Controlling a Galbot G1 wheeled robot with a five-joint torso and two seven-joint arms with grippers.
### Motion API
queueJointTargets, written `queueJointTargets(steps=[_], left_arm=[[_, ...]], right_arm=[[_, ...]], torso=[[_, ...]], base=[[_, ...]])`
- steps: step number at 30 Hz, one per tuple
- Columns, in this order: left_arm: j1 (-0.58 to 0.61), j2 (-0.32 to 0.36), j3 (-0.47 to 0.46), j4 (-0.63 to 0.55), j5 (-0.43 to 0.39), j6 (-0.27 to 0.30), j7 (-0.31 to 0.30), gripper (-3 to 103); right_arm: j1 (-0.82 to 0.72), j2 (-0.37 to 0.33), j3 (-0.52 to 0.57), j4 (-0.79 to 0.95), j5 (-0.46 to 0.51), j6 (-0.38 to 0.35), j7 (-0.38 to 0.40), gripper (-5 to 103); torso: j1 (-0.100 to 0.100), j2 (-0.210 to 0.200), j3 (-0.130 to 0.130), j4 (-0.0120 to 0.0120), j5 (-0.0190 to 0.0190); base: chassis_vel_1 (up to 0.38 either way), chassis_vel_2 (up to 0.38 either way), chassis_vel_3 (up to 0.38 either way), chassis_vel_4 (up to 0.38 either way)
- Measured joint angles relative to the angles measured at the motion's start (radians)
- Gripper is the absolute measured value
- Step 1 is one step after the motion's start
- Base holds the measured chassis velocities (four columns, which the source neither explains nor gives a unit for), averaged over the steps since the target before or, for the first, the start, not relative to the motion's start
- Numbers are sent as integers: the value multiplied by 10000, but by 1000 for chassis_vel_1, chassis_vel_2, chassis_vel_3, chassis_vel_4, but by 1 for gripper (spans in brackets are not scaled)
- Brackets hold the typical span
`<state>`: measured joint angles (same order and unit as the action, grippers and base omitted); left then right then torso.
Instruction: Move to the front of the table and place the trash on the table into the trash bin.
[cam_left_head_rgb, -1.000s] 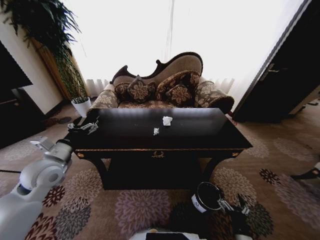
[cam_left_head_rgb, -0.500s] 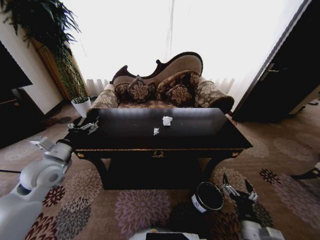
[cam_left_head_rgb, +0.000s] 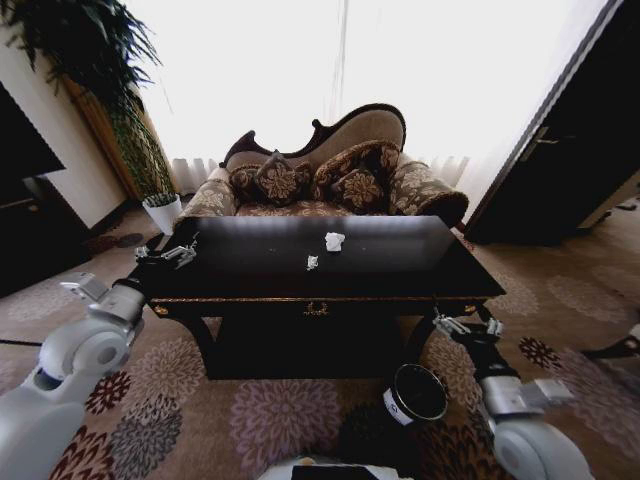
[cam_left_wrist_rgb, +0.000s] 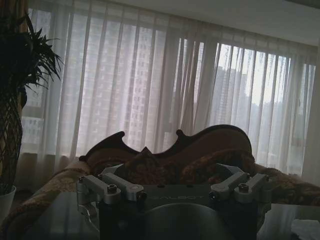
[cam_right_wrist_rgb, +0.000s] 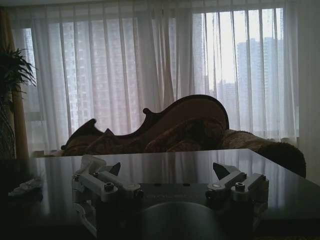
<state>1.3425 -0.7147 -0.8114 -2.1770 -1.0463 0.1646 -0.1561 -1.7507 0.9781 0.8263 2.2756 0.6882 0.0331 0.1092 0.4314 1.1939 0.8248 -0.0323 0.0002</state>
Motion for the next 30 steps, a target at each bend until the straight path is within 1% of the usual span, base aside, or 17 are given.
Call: queueJointTargets(steps=[1,3,5,6,8,11,15,17,20,21,23,24,26,27,30], left_arm=[[0,0,0,0,0,0,0,100],[0,0,0,0,0,0,0,100],[0,0,0,0,0,0,0,100],[0,0,0,0,0,0,0,100],[0,0,0,0,0,0,0,100],[-1,0,0,0,0,0,0,100],[0,0,0,0,0,0,0,100],[0,0,0,0,0,0,0,100],[0,0,0,0,0,0,0,100],[0,0,0,0,0,0,0,100],[0,0,0,1,0,1,0,100],[0,0,0,0,0,0,0,100],[0,0,0,0,0,0,0,100],[0,0,0,0,0,0,0,100],[-1,0,0,0,0,0,0,100]], right_arm=[[0,0,0,0,0,0,0,100],[441,-393,-6,-118,340,-507,9,100],[847,-642,-60,-266,475,-831,60,100],[847,-642,-60,-266,475,-831,60,100],[1470,-933,-241,-479,789,-1184,144,100],[1925,-1114,-437,-668,1008,-1314,151,100],[3013,-1686,-1002,-1354,1517,-1585,-22,100],[3133,-1775,-1076,-1448,1570,-1630,-49,100],[4020,-2460,-1791,-2116,1941,-1861,-220,100],[4020,-2460,-1791,-2116,1941,-1861,-220,100],[4535,-2748,-2231,-2427,2117,-1906,-288,100],[5069,-2929,-2628,-2658,2248,-1945,-305,100],[5323,-2986,-2804,-2749,2297,-1964,-305,100],[5995,-3138,-3292,-2986,2411,-2020,-304,100],[7321,-3290,-4436,-3499,2580,-2101,-282,100]], torso=[[0,0,0,0,0],[0,1,0,-1,-1],[0,0,0,0,-1],[0,0,0,0,-1],[0,0,0,-1,-1],[0,0,0,-1,-1],[0,0,0,-1,-1],[0,0,0,-1,-1],[1,0,0,-1,-1],[1,0,0,-1,-1],[1,0,0,-2,-2],[0,0,0,-3,0],[0,-1,-1,-2,0],[0,0,-1,-1,-3],[0,0,0,0,-4]], base=[[0,0,0,0],[0,0,0,0],[0,0,0,0],[0,0,0,0],[0,0,0,0],[0,0,0,0],[0,0,0,0],[0,0,0,0],[0,0,0,0],[0,0,0,0],[0,0,0,0],[0,0,0,0],[0,0,0,0],[0,0,0,0],[0,0,0,0]])
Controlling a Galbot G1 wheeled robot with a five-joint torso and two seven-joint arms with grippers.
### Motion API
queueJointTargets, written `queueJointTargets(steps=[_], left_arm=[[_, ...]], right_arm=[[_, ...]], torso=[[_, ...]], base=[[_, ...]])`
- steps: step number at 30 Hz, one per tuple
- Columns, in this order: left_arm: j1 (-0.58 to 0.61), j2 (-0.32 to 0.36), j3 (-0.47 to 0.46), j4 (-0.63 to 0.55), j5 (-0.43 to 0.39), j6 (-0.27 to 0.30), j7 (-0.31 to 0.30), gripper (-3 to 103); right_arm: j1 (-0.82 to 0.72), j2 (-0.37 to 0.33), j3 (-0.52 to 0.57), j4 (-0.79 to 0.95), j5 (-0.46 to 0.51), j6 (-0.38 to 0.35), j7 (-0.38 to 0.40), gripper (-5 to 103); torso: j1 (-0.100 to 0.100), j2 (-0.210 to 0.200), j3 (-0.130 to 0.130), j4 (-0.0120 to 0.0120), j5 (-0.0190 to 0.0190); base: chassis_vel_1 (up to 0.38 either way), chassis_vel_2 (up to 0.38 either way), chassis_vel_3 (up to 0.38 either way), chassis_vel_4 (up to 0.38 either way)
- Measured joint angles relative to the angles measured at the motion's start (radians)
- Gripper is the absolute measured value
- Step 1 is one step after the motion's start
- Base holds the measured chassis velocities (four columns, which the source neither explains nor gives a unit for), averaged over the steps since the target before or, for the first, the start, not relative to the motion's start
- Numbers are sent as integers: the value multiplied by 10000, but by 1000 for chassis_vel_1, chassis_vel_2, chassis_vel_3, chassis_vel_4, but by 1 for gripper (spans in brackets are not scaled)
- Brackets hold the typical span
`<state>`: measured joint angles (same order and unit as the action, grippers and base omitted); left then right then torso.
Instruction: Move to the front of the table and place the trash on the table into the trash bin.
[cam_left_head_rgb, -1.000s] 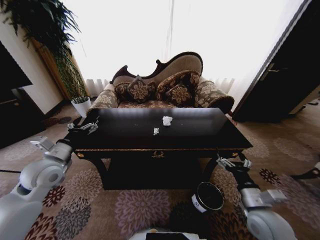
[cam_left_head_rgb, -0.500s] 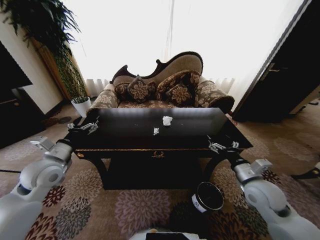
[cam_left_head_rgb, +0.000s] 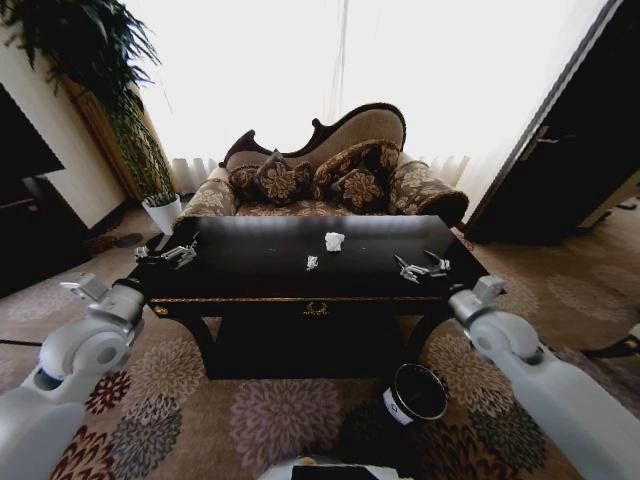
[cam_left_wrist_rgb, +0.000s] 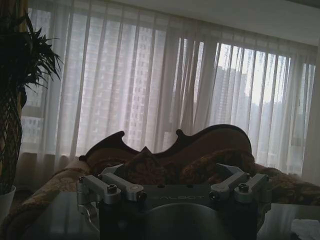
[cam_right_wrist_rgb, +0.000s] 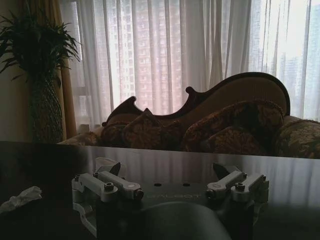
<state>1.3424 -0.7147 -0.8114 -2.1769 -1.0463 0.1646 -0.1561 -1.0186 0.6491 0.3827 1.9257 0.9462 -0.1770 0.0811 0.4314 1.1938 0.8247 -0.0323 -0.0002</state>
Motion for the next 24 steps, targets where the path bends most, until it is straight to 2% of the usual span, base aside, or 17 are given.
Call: queueJointTargets(steps=[9,15,24], left_arm=[[0,0,0,0,0,0,0,100],[0,0,0,0,0,1,1,100],[1,0,0,0,0,0,0,100]], right_arm=[[2369,198,-2480,-979,73,-133,186,100],[3545,403,-3502,-1656,74,-123,187,100],[5712,1199,-5969,-3661,50,35,37,100]], torso=[[-2,0,-1,-2,0],[-2,0,0,0,-1],[-1,0,0,0,1]], base=[[0,0,0,0],[0,0,0,0],[0,0,0,0]])
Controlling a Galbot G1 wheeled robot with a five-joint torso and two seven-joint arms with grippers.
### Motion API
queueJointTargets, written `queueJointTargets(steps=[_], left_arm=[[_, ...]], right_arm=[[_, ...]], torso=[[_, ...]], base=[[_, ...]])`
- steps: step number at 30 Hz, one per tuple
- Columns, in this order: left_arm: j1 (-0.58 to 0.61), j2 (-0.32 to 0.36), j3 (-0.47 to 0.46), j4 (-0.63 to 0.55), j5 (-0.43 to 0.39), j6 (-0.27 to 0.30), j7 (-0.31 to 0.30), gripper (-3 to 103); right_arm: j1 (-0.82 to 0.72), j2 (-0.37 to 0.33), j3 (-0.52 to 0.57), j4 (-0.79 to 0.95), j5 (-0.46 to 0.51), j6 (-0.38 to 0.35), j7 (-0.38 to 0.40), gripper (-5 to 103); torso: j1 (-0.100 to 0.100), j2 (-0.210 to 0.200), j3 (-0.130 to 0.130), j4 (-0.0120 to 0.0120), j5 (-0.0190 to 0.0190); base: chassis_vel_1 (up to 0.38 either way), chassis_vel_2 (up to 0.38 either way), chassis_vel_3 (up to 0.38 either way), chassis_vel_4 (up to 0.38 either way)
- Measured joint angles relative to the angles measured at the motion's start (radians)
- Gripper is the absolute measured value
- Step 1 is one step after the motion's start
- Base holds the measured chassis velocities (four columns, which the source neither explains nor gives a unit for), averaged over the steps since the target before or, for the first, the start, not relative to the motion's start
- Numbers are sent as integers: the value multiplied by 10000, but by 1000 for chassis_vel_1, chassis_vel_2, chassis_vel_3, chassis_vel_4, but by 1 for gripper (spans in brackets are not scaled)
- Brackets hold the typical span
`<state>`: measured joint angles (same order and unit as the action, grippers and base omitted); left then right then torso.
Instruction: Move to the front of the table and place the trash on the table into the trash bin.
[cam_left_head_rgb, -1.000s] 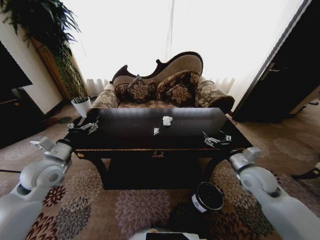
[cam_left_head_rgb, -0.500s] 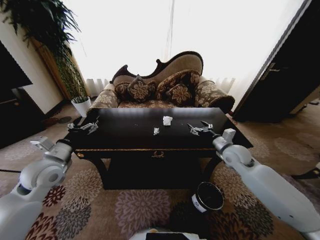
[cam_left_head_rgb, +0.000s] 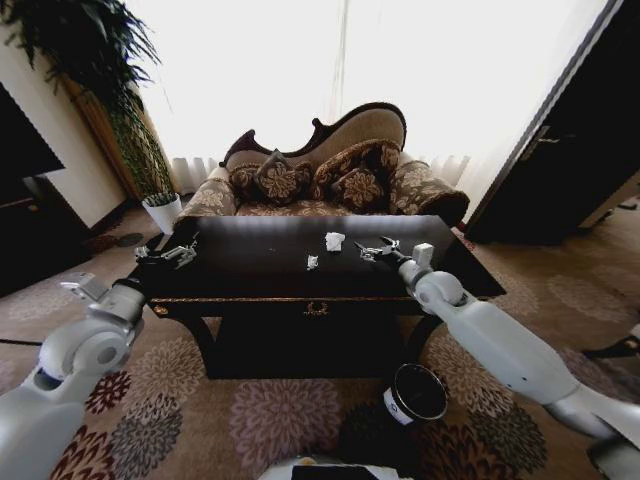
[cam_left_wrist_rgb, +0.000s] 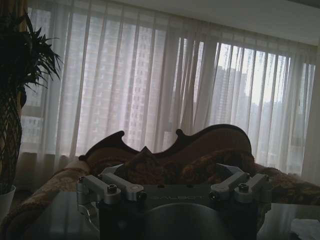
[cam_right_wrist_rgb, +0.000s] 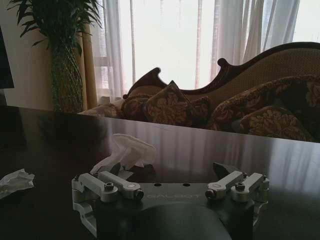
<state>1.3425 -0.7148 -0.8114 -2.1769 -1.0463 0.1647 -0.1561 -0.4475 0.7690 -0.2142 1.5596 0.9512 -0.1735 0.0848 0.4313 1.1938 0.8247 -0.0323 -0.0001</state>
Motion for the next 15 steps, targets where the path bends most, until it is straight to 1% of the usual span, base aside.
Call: queueJointTargets(steps=[1,6,15], left_arm=[[0,0,0,0,0,0,0,100],[0,0,1,-1,0,0,1,100],[0,0,0,-1,0,0,1,100]], right_arm=[[0,0,0,0,0,0,0,100],[798,453,-666,-581,-10,29,-23,100],[1742,683,-1405,-892,-50,146,-23,100]], torso=[[0,0,0,0,0],[0,0,0,1,0],[0,0,-1,0,-1]], base=[[0,0,0,0],[0,0,0,0],[0,0,0,0]])
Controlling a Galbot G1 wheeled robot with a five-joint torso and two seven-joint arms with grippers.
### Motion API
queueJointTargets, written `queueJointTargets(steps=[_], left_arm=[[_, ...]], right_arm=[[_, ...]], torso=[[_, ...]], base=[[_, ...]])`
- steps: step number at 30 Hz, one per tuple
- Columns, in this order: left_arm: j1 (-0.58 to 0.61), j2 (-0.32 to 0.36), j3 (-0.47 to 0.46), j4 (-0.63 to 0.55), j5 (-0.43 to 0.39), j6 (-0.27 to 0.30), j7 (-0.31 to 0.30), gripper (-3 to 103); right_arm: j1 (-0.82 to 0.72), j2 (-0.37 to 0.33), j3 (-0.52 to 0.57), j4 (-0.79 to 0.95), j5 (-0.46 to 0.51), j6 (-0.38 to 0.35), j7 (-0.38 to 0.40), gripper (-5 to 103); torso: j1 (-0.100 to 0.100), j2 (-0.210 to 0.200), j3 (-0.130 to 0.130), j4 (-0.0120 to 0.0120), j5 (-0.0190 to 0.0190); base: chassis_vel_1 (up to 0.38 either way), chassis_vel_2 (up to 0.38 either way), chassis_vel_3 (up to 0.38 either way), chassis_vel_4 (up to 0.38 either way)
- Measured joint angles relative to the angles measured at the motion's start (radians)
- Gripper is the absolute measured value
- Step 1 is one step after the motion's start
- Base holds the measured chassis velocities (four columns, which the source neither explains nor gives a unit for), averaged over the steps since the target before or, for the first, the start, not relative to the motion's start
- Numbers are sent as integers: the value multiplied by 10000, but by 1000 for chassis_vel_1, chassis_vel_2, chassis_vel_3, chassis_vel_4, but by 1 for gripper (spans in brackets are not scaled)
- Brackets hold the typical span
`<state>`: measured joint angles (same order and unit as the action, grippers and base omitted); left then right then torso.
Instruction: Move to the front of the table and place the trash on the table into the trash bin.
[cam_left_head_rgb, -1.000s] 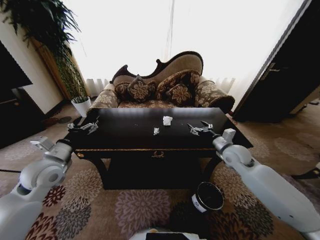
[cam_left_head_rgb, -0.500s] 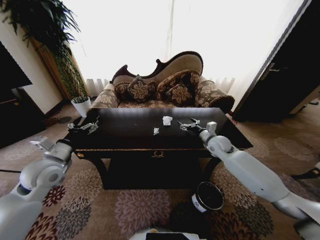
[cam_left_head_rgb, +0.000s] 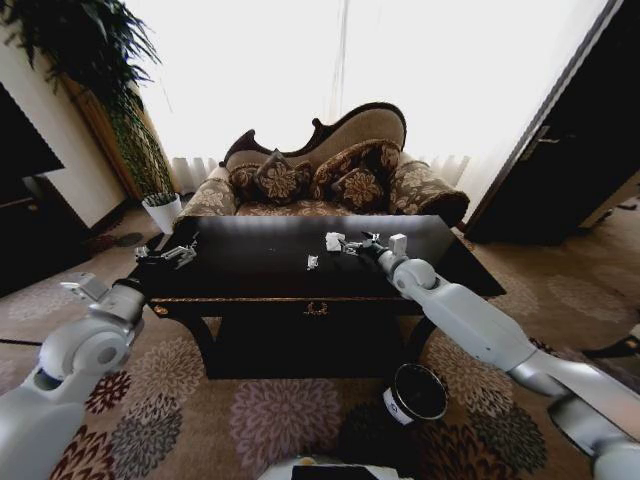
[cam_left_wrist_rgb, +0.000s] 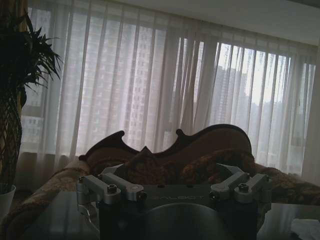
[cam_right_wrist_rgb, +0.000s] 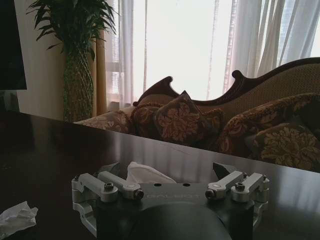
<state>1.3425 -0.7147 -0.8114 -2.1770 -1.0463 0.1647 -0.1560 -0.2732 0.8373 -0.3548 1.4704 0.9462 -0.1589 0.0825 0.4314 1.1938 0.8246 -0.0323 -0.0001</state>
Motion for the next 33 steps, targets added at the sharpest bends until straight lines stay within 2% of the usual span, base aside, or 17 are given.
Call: queueJointTargets(steps=[10,26,30,31,33], left_arm=[[0,0,0,0,0,-1,0,100],[0,0,0,0,0,0,0,100],[0,0,0,0,0,0,0,100],[0,0,0,0,0,0,0,100],[0,0,0,0,0,-1,0,100]], right_arm=[[513,392,-722,-545,-63,78,-32,100],[526,576,-1237,-813,105,244,-196,101],[595,671,-1381,-1015,109,329,-267,83],[595,671,-1381,-1015,109,329,-267,83],[618,718,-1449,-1097,38,387,-315,73]], torso=[[0,1,0,0,1],[-1,1,0,-1,1],[-1,1,0,0,1],[-1,1,0,0,1],[-1,1,1,0,1]], base=[[0,0,0,0],[0,0,0,0],[0,0,0,0],[0,0,0,0],[0,0,0,0]])
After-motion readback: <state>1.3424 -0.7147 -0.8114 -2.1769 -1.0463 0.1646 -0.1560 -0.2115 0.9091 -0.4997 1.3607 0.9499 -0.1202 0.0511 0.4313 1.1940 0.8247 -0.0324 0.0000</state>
